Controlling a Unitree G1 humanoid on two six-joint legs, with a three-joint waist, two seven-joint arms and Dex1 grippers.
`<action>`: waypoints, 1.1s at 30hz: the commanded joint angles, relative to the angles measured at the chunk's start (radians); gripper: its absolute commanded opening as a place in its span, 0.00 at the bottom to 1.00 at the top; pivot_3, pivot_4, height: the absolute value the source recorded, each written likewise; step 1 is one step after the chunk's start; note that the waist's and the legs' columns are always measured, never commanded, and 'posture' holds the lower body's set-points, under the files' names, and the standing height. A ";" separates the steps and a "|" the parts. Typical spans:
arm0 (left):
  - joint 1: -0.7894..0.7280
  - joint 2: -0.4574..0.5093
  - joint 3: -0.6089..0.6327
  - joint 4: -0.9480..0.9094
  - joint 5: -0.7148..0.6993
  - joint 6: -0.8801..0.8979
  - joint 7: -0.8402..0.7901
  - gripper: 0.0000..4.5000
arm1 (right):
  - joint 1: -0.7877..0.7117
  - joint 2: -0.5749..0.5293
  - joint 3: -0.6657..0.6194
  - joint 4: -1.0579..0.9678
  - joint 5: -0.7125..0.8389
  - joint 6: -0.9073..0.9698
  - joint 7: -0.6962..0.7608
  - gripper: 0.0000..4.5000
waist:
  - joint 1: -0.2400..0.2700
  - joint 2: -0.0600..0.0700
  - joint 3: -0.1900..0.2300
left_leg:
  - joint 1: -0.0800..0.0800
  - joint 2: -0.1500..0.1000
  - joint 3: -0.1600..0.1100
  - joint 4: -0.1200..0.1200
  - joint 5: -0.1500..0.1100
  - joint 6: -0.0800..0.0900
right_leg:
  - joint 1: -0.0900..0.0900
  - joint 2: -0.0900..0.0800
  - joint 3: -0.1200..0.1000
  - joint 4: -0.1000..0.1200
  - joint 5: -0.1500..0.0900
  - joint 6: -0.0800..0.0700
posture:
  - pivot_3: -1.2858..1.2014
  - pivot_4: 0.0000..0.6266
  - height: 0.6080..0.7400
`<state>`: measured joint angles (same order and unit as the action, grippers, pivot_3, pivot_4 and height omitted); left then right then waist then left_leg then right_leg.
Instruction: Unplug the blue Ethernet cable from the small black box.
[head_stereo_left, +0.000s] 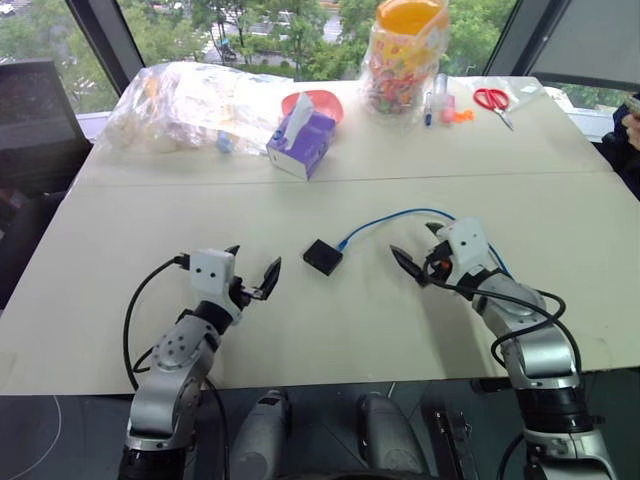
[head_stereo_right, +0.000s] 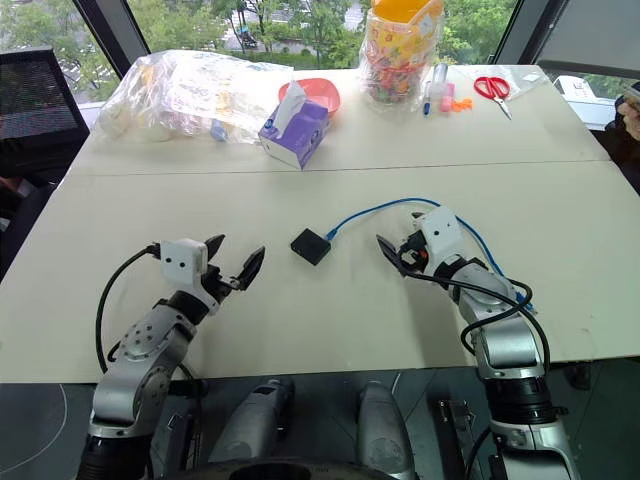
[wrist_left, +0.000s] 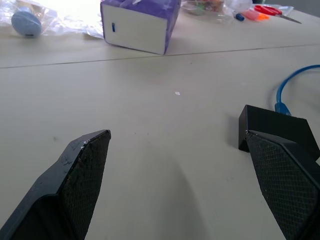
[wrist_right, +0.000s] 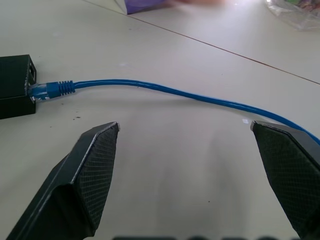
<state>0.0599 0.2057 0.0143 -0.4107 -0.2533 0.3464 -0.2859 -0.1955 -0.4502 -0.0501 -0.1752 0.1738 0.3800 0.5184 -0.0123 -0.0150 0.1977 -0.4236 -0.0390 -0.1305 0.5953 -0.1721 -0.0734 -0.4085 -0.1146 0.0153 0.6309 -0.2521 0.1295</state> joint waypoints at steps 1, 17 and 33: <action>-0.002 0.007 0.007 -0.039 -0.015 0.001 -0.008 0.99 | -0.006 -0.010 0.012 -0.052 0.019 -0.001 0.028 0.97 | 0.000 0.000 0.000 | 0.000 0.000 0.000 0.000 0.000 0.000 | 0.000 0.000 0.000 0.000 0.000 0.000 | 0.52 0.24 0.90; -0.048 0.080 0.089 -0.106 -0.205 0.140 -0.074 0.99 | -0.149 -0.130 0.030 -0.059 0.105 0.088 0.238 0.97 | 0.001 0.000 0.000 | -0.001 0.000 0.000 0.000 0.000 0.000 | 0.000 0.000 0.000 0.000 0.000 0.000 | 0.52 0.24 0.90; -0.112 0.261 0.136 -0.167 -0.461 0.374 -0.198 0.99 | -0.721 -0.233 0.377 0.568 -0.158 -0.409 0.733 0.97 | -0.011 0.000 0.000 | 0.000 0.000 0.001 0.000 0.000 0.000 | 0.000 0.000 -0.001 0.000 0.000 0.000 | 0.52 0.24 0.90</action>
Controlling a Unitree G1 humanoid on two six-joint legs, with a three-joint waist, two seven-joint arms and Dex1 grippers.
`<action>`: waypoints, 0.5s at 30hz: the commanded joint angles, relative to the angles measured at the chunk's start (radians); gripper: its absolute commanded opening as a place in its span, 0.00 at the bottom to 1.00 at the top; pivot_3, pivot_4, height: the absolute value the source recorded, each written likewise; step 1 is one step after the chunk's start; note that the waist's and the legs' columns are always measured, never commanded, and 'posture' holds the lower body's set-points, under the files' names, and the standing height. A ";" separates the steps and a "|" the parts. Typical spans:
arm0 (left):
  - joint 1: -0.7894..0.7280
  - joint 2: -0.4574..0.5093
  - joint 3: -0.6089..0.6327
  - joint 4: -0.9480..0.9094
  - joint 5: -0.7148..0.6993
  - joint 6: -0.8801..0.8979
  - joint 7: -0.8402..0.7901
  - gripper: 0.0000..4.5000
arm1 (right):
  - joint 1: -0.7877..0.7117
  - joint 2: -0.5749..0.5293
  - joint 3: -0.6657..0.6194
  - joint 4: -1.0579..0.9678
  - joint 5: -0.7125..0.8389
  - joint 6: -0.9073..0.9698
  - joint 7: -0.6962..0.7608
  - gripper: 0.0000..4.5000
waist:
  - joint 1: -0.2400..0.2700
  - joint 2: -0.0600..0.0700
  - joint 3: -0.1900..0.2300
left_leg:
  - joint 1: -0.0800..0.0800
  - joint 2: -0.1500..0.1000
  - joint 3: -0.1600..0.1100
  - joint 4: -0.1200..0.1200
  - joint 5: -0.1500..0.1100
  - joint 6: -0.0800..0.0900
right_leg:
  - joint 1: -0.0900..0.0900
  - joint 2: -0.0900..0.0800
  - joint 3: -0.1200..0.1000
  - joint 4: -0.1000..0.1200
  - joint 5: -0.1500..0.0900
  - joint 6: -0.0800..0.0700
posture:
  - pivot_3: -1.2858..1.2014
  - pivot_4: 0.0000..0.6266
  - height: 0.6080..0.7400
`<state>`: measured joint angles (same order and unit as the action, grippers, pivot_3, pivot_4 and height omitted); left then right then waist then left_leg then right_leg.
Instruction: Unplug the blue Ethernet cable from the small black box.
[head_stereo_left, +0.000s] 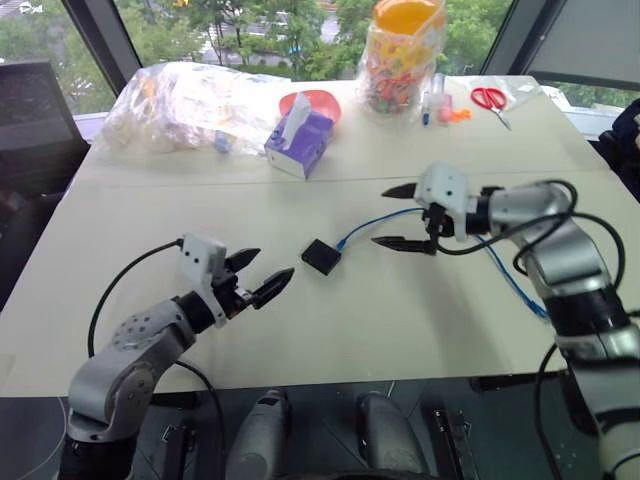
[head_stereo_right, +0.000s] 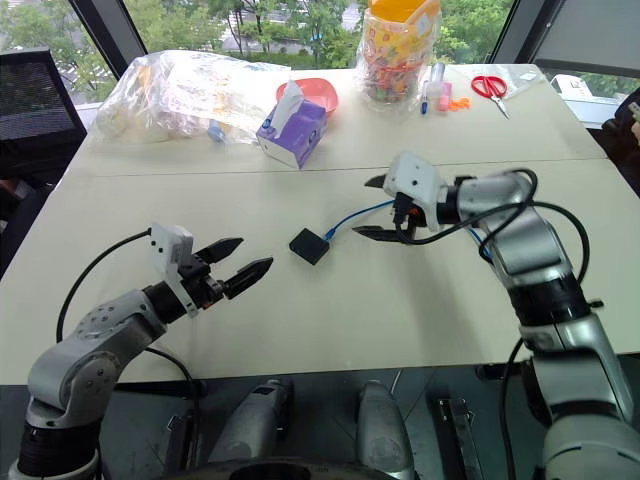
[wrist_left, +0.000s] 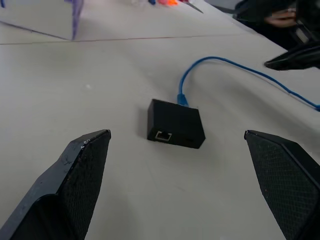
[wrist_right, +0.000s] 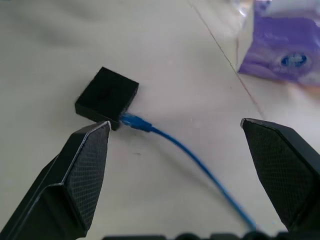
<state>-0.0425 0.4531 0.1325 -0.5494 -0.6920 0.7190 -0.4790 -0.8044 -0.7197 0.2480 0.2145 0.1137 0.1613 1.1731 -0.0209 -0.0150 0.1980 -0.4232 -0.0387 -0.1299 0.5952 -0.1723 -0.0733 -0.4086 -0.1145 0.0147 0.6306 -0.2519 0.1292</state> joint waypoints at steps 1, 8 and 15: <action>-0.012 0.017 0.020 -0.027 -0.019 -0.001 -0.003 0.99 | -0.163 0.058 0.109 0.261 -0.132 -0.259 0.097 0.97 | -0.006 0.000 0.000 | 0.000 0.000 0.000 0.000 0.000 0.000 | 0.000 0.000 0.000 0.000 0.000 0.000 | 0.52 0.24 0.90; 0.010 0.024 0.050 -0.038 0.016 -0.043 0.028 0.99 | -0.440 0.239 0.269 0.775 -0.358 -0.672 0.106 0.97 | -0.022 0.000 0.000 | 0.000 0.000 -0.001 -0.003 0.000 -0.001 | -0.001 0.000 0.000 0.000 0.002 0.004 | 0.52 0.24 0.90; 0.111 0.028 0.071 -0.086 0.044 -0.080 0.035 0.99 | -0.554 0.365 0.291 0.996 -0.458 -0.785 0.061 0.97 | -0.025 0.001 0.000 | 0.002 0.000 -0.001 -0.004 0.000 -0.001 | -0.001 0.001 0.001 0.002 0.002 0.003 | 0.52 0.24 0.90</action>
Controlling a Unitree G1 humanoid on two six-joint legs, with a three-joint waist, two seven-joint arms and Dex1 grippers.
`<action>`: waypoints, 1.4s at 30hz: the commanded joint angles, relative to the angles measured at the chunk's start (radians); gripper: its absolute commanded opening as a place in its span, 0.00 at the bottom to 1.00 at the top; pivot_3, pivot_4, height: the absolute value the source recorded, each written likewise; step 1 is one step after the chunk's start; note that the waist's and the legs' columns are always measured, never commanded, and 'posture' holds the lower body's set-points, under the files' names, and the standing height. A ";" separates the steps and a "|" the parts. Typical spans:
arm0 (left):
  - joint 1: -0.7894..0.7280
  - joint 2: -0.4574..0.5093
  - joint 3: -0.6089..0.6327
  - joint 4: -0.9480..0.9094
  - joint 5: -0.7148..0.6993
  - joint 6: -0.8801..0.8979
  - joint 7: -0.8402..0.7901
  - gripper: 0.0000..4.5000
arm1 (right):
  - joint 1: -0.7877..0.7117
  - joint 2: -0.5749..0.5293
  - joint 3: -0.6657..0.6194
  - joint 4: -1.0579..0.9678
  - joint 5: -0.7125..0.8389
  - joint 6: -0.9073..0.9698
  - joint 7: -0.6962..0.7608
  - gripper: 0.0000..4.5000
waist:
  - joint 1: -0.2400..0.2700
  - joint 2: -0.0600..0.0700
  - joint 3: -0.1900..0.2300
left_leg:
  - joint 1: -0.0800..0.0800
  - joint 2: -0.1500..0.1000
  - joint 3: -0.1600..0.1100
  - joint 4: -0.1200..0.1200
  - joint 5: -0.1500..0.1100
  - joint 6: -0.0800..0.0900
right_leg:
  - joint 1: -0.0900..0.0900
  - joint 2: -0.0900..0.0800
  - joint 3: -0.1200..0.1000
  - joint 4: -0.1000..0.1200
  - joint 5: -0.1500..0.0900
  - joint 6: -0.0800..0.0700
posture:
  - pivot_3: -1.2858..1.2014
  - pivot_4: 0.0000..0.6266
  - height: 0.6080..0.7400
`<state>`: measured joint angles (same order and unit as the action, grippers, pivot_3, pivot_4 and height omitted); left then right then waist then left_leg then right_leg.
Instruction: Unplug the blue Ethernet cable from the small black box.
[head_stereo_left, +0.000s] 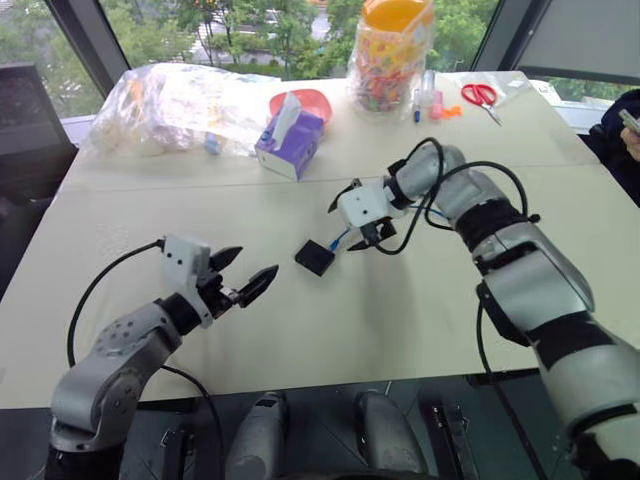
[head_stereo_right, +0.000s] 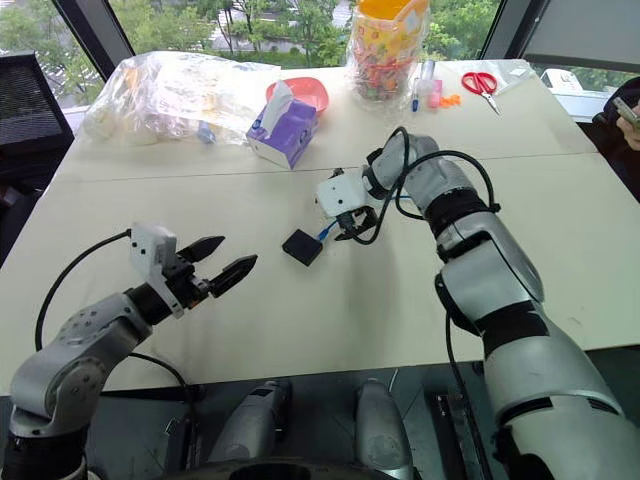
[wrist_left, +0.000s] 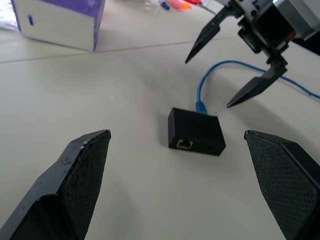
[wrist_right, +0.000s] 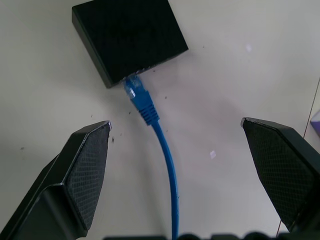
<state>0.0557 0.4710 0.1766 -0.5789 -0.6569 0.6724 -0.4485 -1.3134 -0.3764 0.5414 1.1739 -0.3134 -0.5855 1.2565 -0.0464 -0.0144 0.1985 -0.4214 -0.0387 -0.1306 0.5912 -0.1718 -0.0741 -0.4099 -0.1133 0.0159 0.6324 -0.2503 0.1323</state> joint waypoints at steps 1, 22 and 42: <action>0.020 0.012 0.030 -0.061 0.008 -0.037 0.002 0.99 | -0.052 0.034 -0.005 0.051 -0.039 -0.042 -0.029 0.97 | 0.002 0.000 0.000 | 0.000 0.000 0.000 0.000 0.000 0.000 | 0.000 0.000 0.000 0.000 0.000 -0.001 | 0.52 0.24 0.90; 0.062 0.015 0.054 -0.070 0.033 -0.103 0.012 1.00 | -0.112 0.132 0.071 0.164 -0.282 -0.050 -0.164 0.20 | -0.001 0.001 0.000 | 0.004 0.000 0.000 0.000 0.001 -0.001 | 0.001 0.001 0.001 0.004 -0.001 -0.003 | 0.52 0.24 0.90; -0.274 -0.003 0.087 0.101 -0.158 0.012 0.056 1.00 | 0.145 -0.052 -0.190 -0.219 -0.208 -0.236 -0.770 0.00 | 0.006 0.000 0.000 | 0.004 0.000 -0.001 0.001 0.001 -0.002 | 0.002 0.001 0.002 0.005 0.000 -0.001 | 0.52 0.24 0.90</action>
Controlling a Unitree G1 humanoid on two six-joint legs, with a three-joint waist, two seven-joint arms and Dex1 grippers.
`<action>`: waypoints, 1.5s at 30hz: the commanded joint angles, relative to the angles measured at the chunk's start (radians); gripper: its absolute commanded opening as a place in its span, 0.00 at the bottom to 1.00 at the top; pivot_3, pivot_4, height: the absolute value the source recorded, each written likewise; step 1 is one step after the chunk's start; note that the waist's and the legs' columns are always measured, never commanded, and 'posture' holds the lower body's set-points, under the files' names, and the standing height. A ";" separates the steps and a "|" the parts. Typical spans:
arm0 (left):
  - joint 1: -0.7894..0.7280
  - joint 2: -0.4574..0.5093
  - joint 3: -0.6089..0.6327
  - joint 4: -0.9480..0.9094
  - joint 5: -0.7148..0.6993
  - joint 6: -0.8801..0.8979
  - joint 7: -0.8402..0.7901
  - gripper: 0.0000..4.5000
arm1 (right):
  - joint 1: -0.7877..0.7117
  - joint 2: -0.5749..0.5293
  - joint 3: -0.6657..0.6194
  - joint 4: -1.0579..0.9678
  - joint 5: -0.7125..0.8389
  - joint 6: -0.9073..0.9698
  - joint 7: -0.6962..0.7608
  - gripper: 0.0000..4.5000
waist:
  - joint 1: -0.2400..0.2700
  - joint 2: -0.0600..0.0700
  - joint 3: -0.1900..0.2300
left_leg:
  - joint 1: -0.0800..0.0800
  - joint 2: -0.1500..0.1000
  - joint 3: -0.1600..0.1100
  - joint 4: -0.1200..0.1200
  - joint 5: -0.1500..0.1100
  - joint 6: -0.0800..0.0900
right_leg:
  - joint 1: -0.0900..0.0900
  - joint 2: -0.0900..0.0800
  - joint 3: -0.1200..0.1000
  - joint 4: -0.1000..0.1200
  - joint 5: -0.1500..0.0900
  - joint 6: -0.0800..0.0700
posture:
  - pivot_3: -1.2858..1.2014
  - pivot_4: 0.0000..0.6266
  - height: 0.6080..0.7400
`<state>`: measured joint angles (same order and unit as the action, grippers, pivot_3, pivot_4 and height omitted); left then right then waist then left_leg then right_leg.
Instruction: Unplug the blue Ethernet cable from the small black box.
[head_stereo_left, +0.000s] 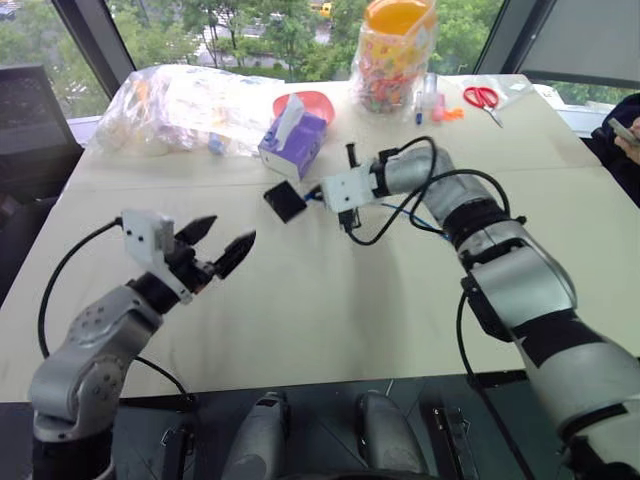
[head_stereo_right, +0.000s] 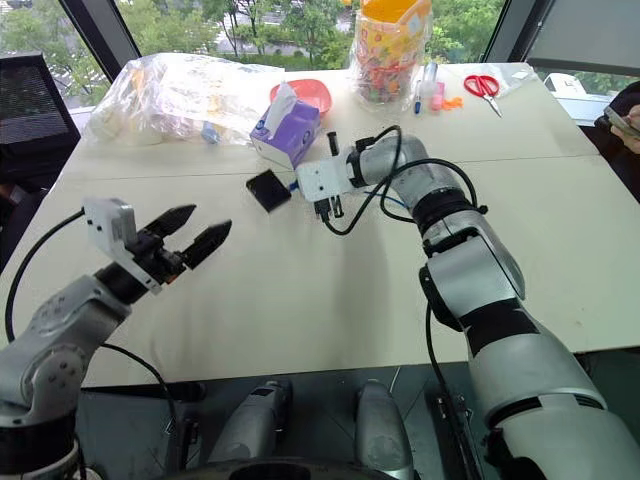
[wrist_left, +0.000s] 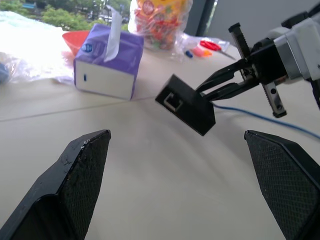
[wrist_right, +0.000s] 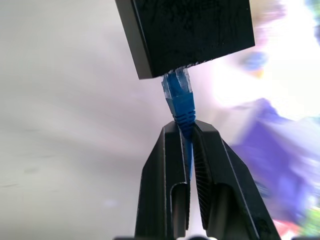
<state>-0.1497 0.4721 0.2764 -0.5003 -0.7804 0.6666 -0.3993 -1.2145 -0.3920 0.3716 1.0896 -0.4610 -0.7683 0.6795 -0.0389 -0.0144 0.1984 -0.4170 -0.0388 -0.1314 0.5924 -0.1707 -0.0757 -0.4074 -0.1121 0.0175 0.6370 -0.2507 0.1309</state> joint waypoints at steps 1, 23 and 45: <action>-0.103 -0.014 -0.016 0.040 -0.048 0.028 0.012 1.00 | 0.088 -0.048 -0.026 -0.199 -0.088 -0.056 -0.267 0.00 | -0.001 0.000 0.000 | 0.000 0.000 0.000 0.000 0.000 0.000 | 0.000 0.000 0.000 0.000 0.000 0.001 | 0.52 0.24 0.90; -0.300 -0.015 -0.079 0.171 -0.096 0.120 -0.077 0.88 | 0.385 -0.051 -0.024 -0.719 -0.223 0.162 -0.540 0.00 | -0.004 -0.001 0.000 | 0.001 0.000 0.001 0.001 0.001 0.000 | 0.001 0.000 0.002 0.002 -0.001 -0.001 | 0.52 0.24 0.90; -0.285 0.004 -0.085 0.193 -0.073 0.129 -0.115 0.11 | 0.371 -0.057 -0.019 -0.735 -0.018 0.148 -0.318 0.44 | -0.005 -0.001 0.000 | 0.001 0.000 0.001 0.001 0.001 0.000 | 0.001 0.000 0.002 0.001 0.000 0.000 | 0.52 0.24 0.90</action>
<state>-0.4350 0.4620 0.1810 -0.2906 -0.8541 0.8005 -0.4975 -0.8231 -0.4518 0.3753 0.3918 -0.5431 -0.6238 0.3217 -0.0441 -0.0152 0.1983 -0.4159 -0.0385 -0.1303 0.5936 -0.1701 -0.0760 -0.4067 -0.1120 0.0192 0.6382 -0.2506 0.1311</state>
